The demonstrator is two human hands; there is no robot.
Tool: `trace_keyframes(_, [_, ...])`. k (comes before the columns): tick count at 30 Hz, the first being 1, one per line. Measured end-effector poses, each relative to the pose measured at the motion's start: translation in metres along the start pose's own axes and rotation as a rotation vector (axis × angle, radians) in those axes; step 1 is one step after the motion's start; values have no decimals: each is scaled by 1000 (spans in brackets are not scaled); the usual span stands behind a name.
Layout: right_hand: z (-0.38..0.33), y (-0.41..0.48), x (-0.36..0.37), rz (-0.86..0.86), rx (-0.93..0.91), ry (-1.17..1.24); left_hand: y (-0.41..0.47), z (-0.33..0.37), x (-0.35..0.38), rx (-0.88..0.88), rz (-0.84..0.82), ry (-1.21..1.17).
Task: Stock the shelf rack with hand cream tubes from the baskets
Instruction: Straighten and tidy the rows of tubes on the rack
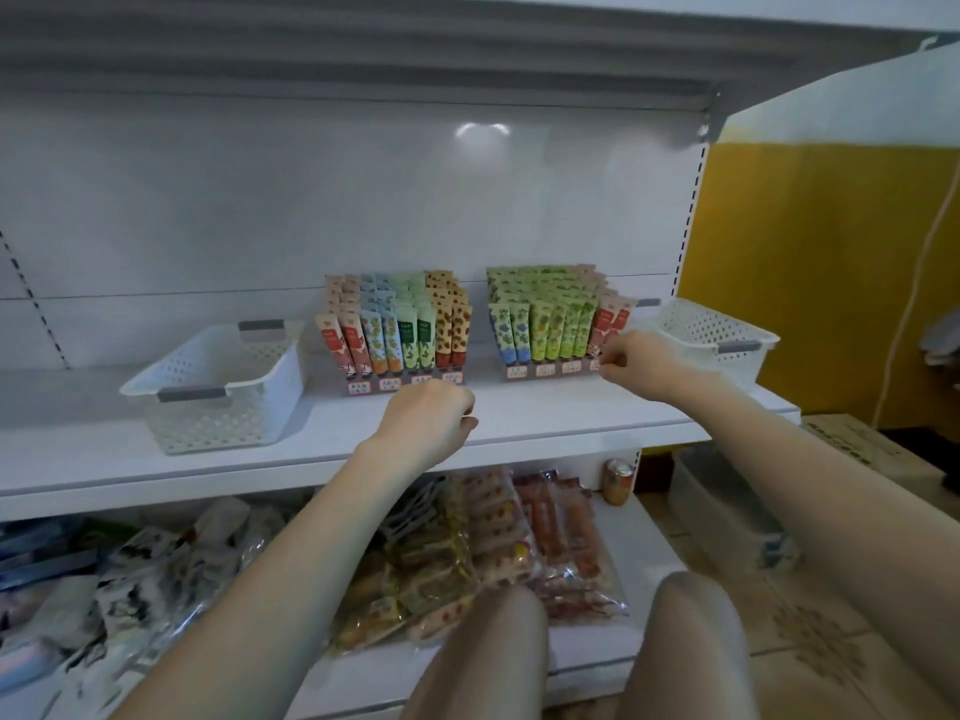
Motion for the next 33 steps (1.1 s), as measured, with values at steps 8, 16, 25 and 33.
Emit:
trace_keyframes(8, [29,69,-6,-3,-21,-7,77,-10,1,0,67,28])
trace_keyframes(16, [26,161,9,30,-169,13,174,-41,26,-83,180,-20])
trace_keyframes(25, [0,213,37,-12,-296,-68,245,-57,68,13,160,-29])
trace_keyframes(33, [8,224,45,7,-314,-49,255,-50,74,71,194,-310])
Point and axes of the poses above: each hand's wrist, its own y-axis towards the middle knuckle, its own x-axis out of the palm, z = x × y, the point moved 2 cm from there along y, towards the middle knuckle, and after that the axes turned 6 degrees about y, right-handed, at the moved point
